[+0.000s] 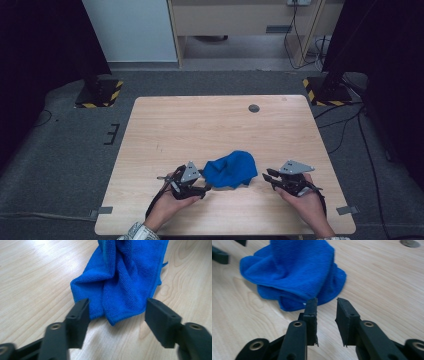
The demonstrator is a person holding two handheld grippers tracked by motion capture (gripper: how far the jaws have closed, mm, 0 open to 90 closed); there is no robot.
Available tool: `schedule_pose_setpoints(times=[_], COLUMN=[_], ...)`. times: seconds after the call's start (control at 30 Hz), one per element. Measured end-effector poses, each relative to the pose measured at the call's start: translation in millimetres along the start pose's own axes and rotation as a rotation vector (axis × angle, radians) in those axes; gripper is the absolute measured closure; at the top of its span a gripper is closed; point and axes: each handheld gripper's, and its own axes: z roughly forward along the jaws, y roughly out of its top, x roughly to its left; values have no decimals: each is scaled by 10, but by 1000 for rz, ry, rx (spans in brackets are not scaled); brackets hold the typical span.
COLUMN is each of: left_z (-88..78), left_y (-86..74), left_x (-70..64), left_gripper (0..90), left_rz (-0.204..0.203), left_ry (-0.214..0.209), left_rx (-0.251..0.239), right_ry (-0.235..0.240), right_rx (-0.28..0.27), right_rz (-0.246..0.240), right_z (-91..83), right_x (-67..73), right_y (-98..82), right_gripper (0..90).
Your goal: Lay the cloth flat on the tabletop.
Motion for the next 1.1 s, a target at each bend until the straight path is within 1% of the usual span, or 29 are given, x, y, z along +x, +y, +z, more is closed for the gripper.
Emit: schedule_pose_setpoints(times=[0.1, 0.17, 0.23, 0.3, 0.33, 0.43, 0.5, 0.6, 0.73, 0.83, 0.93, 0.97, 1.0, 1.03, 1.1], left_z=[23, 25, 28, 36, 48, 59, 70, 81, 100, 117, 132, 136, 136, 136, 136], left_y=[-23, -30, -33, -45, -54, -56, -57, -67, -80, -80, -71, -72, -72, -71, -65], left_x=[7, 27, 43, 47, 41, 31, 24, 28, 35, 28, 26, 26, 30, 33, 29], left_gripper=[399, 408, 409, 414, 418, 429, 453, 476, 545, 610, 677, 702, 723, 763, 805], left_rz=[3, -8, -15, -21, -25, -22, -18, -16, -12, -5, -11, -16, -30, -34, -25], left_ry=[9, 18, 18, 5, -7, -8, -2, -4, -8, -8, -10, -8, -12, -21, -20], left_rx=[21, 20, 19, 23, 33, 41, 48, 54, 73, 89, 102, 108, 108, 108, 112], right_ry=[23, 33, 35, 37, 40, 43, 36, 34, 47, 52, 53, 54, 53, 50, 53], right_rx=[0, -3, 1, 6, 8, 8, 16, 16, 10, 3, -15, -20, -22, -22, -21], right_rz=[-11, -11, -11, -11, -12, -16, -29, -22, -29, -35, -42, -46, -47, -49, -51], right_z=[31, 55, 83, 113, 145, 172, 200, 229, 245, 252, 238, 231, 226, 225, 222], right_x=[45, 61, 79, 93, 105, 115, 118, 111, 127, 131, 132, 129, 130, 130, 133], right_y=[17, 27, 36, 41, 43, 45, 49, 53, 62, 69, 78, 83, 87, 88, 89], right_gripper=[631, 585, 542, 508, 474, 471, 475, 501, 557, 640, 753, 781, 808, 838, 871])
